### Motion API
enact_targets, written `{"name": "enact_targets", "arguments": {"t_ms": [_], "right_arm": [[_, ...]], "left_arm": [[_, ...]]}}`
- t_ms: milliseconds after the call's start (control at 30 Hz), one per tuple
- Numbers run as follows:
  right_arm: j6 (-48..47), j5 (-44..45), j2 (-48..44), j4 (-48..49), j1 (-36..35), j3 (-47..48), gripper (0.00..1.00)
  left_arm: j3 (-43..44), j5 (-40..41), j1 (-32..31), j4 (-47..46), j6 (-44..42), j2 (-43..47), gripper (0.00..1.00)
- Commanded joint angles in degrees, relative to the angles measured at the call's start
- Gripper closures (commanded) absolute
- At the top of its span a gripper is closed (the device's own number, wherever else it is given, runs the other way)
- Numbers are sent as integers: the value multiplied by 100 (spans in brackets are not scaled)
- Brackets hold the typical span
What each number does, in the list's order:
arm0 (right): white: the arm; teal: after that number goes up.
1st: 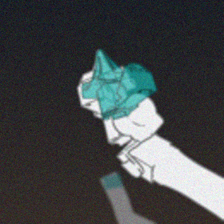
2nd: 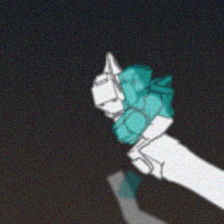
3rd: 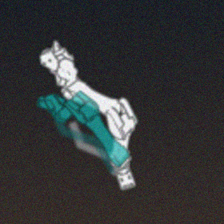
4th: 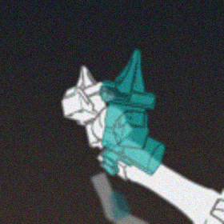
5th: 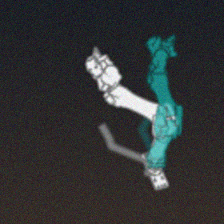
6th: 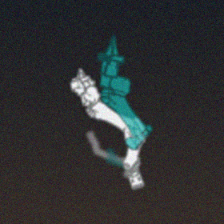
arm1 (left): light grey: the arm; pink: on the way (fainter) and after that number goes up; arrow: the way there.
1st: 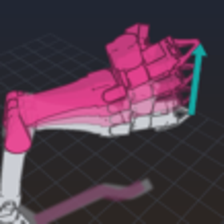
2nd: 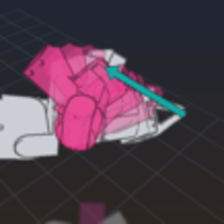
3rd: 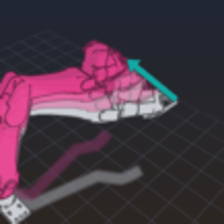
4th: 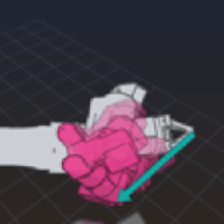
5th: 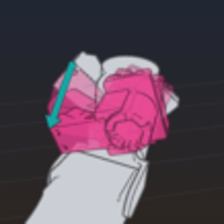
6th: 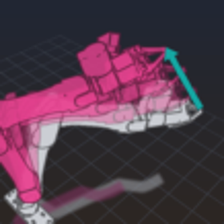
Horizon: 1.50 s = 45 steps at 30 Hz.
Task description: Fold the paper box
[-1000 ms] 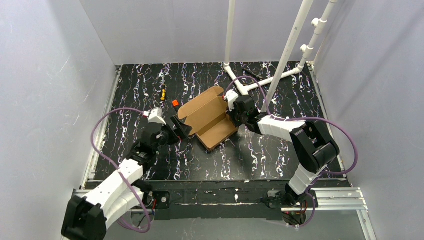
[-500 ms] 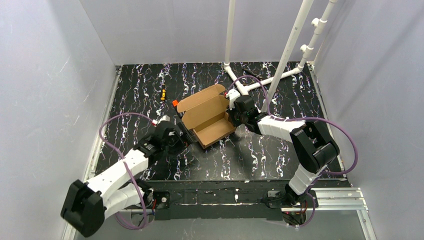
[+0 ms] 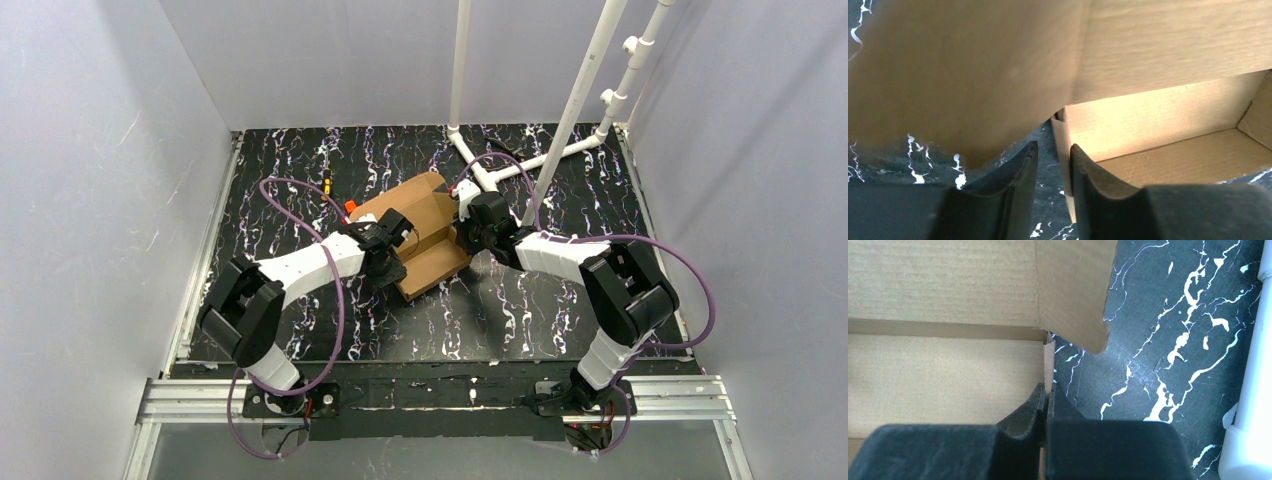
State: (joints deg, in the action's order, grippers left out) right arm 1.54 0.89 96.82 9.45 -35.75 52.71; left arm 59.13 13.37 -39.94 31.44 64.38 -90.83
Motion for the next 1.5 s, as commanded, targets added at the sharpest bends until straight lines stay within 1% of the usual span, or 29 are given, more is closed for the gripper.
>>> {"name": "enact_targets", "arguments": {"t_ms": [0,33,100,233,367,433,567,633,800,900,967,1000,1067,1167,1233,1367,1467], "right_arm": [[61,-218,-31,224,-10,39,96],[65,-235,-30,215,-9,46,96],[73,-266,-24,215,-16,47,96],[115,-402,-48,215,-18,39,94],[177,-644,-48,232,-20,46,89],[177,-722,-46,241,-19,50,84],[110,-755,-70,196,-11,91,76],[46,-760,-116,168,3,123,71],[-135,-789,-290,-5,75,224,55],[-368,-864,-455,-168,231,291,47],[-496,-1012,-584,-260,339,306,43],[-566,-1117,-639,-317,389,303,41],[-714,-1329,-765,-451,478,307,38],[-1118,-1765,-913,-714,569,330,34],[-1625,-2183,-985,-1028,635,395,33],[-2547,-2985,-1053,-1909,798,576,31],[-3151,-3501,-1128,-2342,912,662,30]], "left_arm": [[298,303,-48,486,-52,-122,82],[339,299,-49,490,-81,-191,86],[368,297,-48,486,-112,-296,92],[450,423,-49,461,-347,-376,100],[638,800,-49,465,-842,-409,100],[809,961,-49,476,-1171,-460,100],[1276,1288,-49,649,-1925,-815,100],[1579,1380,-15,818,-2140,-1055,100],[2002,1346,57,967,-2530,-1455,100],[2133,1232,151,935,-2673,-1537,100],[2207,1118,247,910,-2748,-1567,100],[2227,1032,300,872,-2813,-1576,98],[2290,864,383,817,-2894,-1578,88],[2306,578,494,735,-3089,-1493,77],[2208,382,555,618,-3264,-1334,65],[1710,-310,647,122,-3761,-638,38],[1118,-822,719,-370,-4096,196,25]]}}
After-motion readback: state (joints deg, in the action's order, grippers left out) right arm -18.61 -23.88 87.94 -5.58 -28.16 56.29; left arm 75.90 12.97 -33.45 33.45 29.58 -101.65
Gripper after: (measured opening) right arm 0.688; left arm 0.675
